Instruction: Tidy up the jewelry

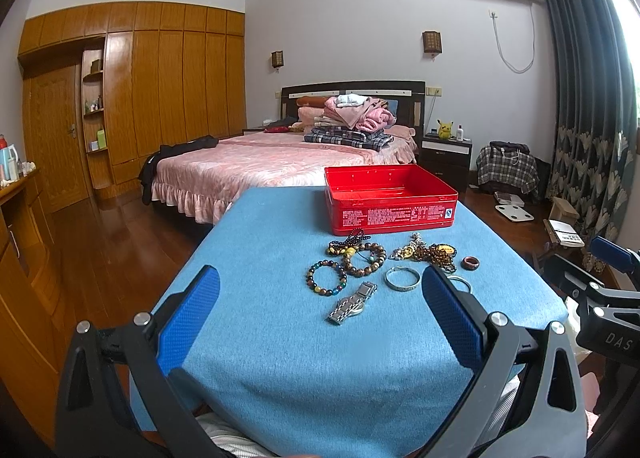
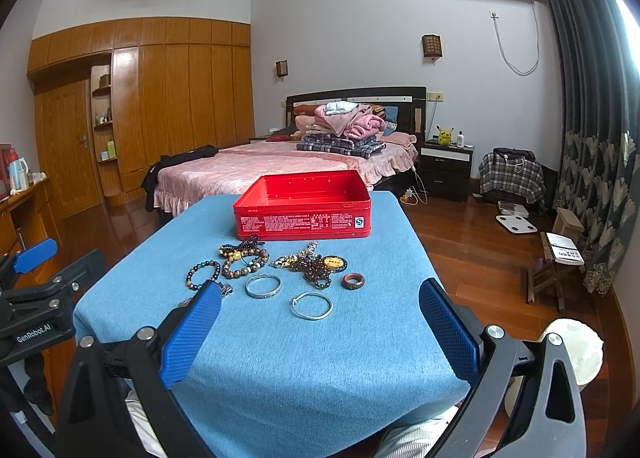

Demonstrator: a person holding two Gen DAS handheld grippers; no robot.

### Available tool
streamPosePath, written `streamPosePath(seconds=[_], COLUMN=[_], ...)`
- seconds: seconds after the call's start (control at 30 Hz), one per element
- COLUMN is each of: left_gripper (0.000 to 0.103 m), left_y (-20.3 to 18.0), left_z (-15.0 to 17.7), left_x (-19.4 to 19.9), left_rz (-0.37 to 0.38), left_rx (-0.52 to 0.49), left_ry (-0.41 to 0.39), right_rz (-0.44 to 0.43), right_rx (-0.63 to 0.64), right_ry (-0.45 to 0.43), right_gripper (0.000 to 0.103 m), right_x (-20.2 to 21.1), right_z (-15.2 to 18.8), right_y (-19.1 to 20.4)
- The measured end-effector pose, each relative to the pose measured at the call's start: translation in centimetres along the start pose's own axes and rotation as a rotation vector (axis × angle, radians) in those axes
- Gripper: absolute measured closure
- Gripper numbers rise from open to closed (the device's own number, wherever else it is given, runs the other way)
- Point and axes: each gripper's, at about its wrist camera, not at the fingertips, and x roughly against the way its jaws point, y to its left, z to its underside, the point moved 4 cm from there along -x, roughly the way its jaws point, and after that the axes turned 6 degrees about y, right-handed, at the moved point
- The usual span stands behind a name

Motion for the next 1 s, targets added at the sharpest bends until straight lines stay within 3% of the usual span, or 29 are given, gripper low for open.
streamPosePath(seconds=[1.0], left_gripper=[0.005], left_y=[0.5], left_z=[-1.2], left_x=[0.4], left_rz=[0.000], left_rx=[0.001], left_ry=[-0.009], right_rz=[-0.002], right_rx=[-0.002], right_ry=[-0.014], right_gripper=[0.006], right_x=[0.3], right_z=[-1.0], right_y=[-0.1])
